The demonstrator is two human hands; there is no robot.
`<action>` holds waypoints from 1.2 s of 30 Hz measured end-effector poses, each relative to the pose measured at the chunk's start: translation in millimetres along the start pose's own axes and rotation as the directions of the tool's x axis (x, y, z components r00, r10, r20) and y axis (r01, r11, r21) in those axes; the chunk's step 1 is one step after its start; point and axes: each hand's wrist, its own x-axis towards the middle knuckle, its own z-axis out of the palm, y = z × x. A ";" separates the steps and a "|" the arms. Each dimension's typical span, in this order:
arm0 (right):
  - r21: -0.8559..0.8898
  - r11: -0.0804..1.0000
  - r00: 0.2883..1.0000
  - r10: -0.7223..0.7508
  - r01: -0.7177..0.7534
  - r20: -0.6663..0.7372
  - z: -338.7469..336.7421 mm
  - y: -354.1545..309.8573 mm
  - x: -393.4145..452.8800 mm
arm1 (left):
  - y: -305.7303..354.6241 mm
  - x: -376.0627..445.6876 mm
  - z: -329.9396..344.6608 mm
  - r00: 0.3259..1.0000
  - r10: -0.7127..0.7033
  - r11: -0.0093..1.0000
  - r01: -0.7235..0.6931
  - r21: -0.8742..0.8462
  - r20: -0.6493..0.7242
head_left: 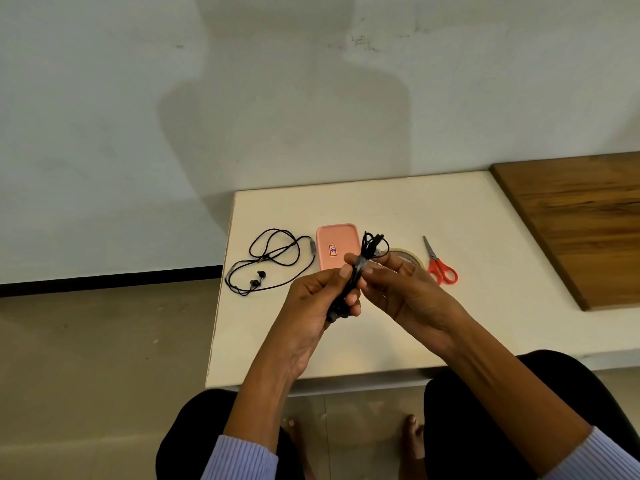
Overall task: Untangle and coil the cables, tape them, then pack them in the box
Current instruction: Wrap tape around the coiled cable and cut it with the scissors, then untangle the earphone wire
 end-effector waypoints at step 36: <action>-0.974 0.030 0.964 -0.156 0.224 0.217 43.5 69.9 62.7 | -7.4 -2.9 -70.9 0.668 0.185 0.953 0.057 0.297 -0.720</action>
